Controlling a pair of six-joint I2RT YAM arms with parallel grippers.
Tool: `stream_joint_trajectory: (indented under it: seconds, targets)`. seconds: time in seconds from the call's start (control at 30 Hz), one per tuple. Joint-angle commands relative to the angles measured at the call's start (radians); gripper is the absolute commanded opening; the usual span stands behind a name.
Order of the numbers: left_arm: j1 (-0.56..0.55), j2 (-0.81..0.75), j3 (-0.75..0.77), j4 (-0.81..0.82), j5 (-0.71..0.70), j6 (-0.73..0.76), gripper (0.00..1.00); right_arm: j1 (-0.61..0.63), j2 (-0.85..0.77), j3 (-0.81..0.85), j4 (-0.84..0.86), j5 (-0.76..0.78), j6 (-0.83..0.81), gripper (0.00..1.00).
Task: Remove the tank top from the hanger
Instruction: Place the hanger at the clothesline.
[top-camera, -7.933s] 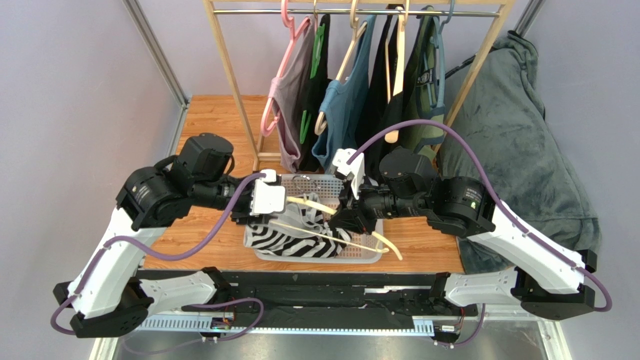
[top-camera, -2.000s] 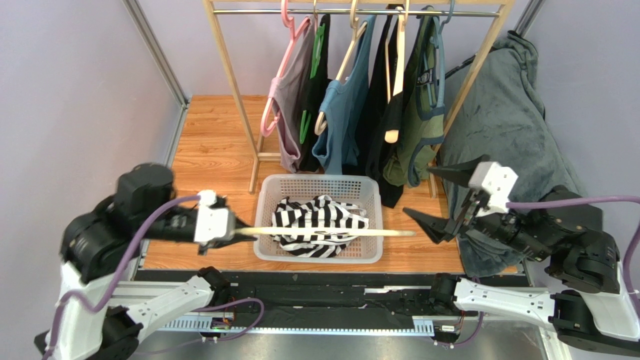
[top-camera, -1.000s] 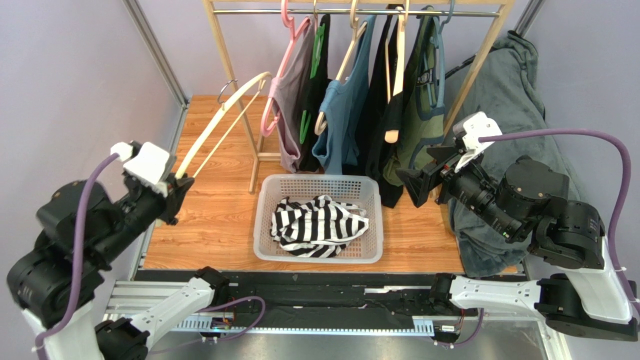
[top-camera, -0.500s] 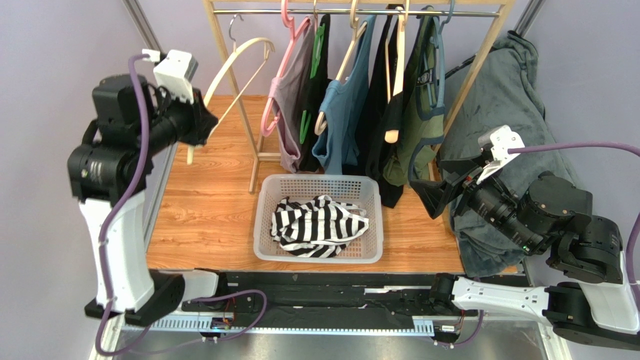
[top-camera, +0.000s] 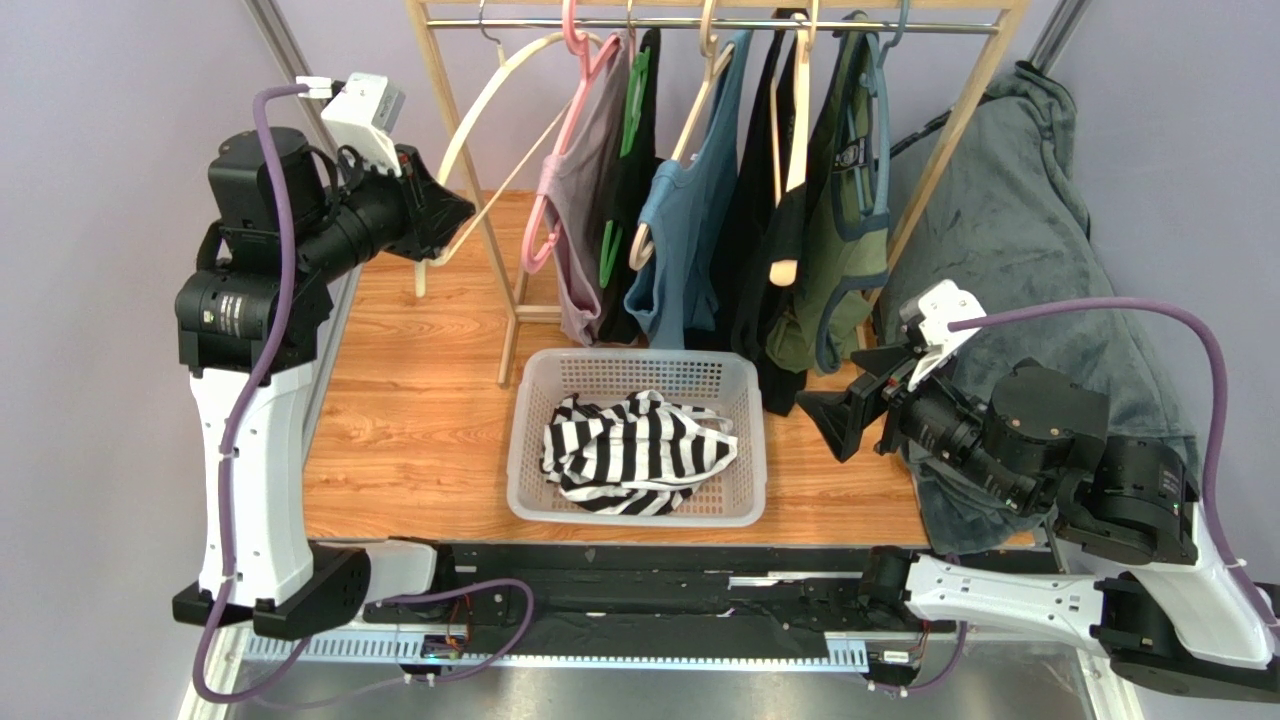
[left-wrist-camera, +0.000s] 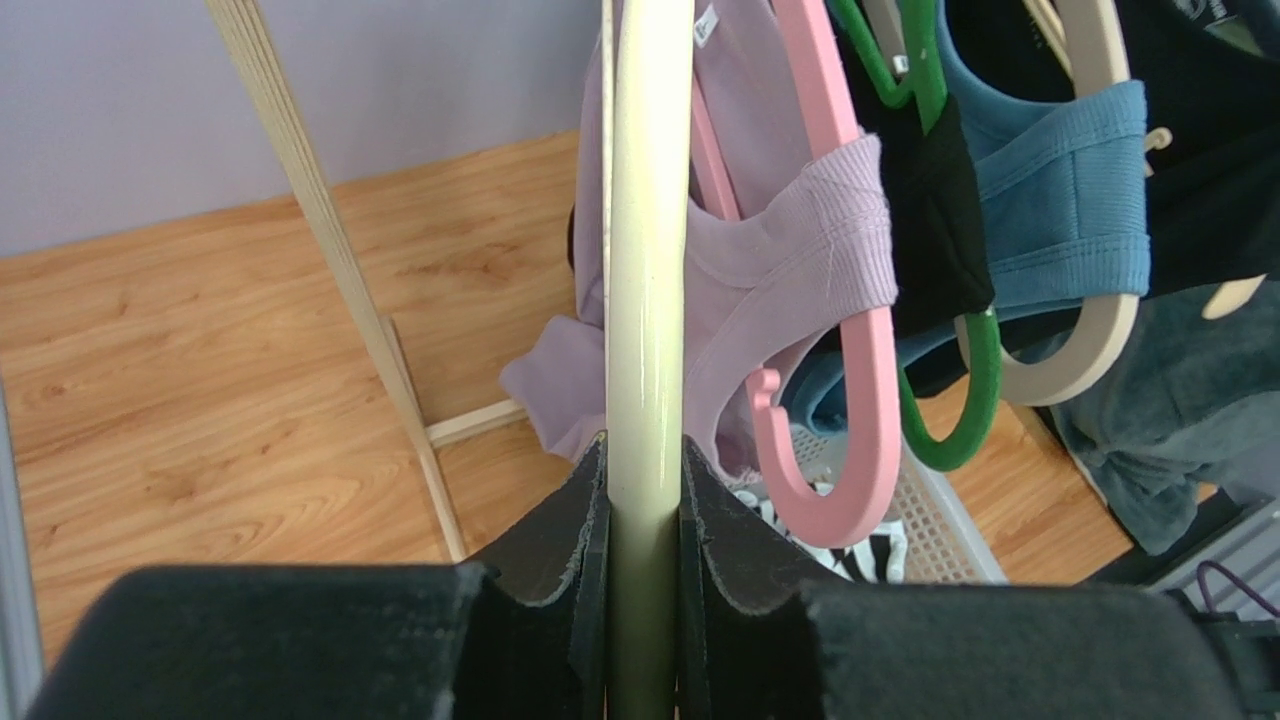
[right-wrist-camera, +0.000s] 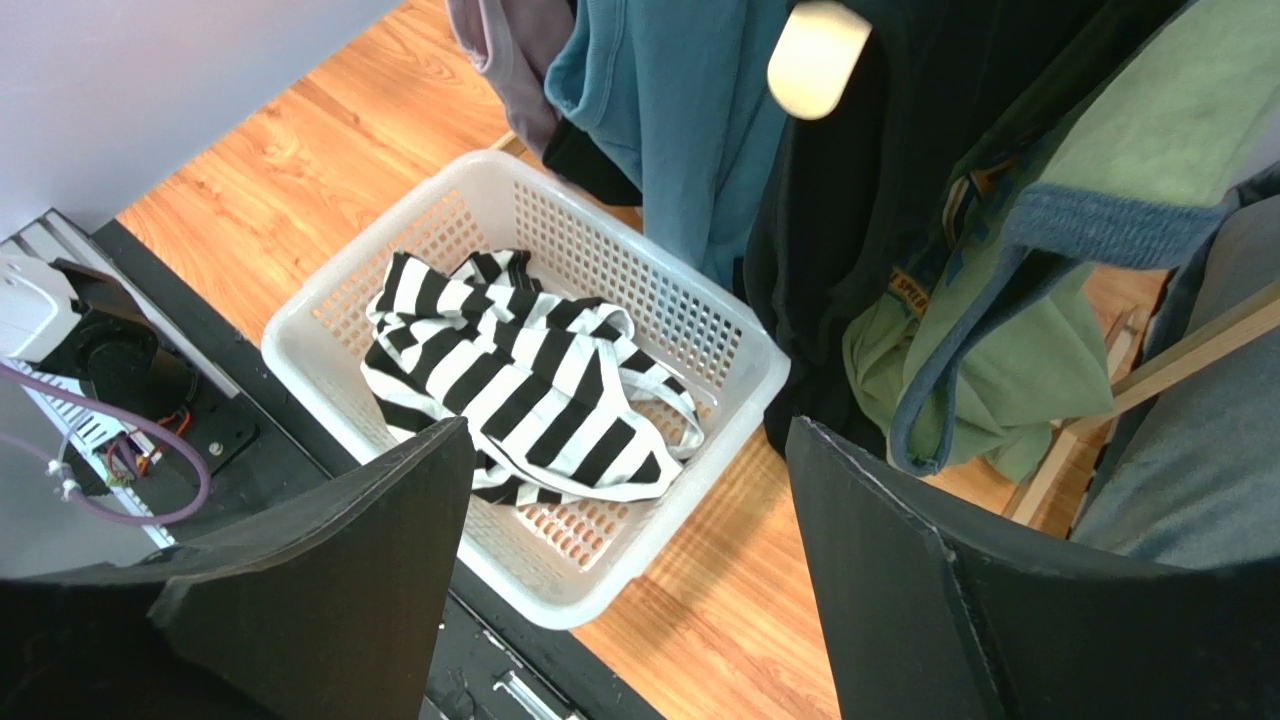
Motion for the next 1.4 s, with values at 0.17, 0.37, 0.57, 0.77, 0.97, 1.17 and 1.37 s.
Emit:
stream_joint_trajectory:
  seconds: [0.17, 0.37, 0.57, 0.77, 0.97, 1.17, 1.37]
  targets:
    - [0.008, 0.021, 0.085, 0.066, -0.035, -0.033, 0.00, -0.004, -0.009, -0.008, 0.066, -0.013, 0.039, 0.78]
    - [0.023, 0.075, 0.138, 0.030, -0.021, -0.059, 0.00, -0.004, -0.016, -0.020, 0.066, -0.033, 0.065, 0.76]
    - [0.048, 0.087, 0.120, 0.037, -0.007, -0.060, 0.00, -0.004, -0.025, -0.020, 0.066, -0.044, 0.070, 0.75]
    - [0.052, 0.099, 0.106, 0.034, -0.009, -0.048, 0.00, -0.004, -0.019, -0.025, 0.068, -0.056, 0.067, 0.73]
    - [0.074, 0.113, 0.109, 0.056, -0.017, -0.033, 0.00, -0.004, -0.019, -0.040, 0.073, -0.079, 0.073, 0.71]
    - [0.089, 0.161, 0.131, 0.017, 0.015, -0.037, 0.00, -0.004, -0.012, -0.043, 0.059, -0.084, 0.085, 0.69]
    - [0.089, 0.099, 0.027, 0.048, 0.040, -0.031, 0.00, -0.004, -0.004, -0.038, 0.062, -0.070, 0.075, 0.73]
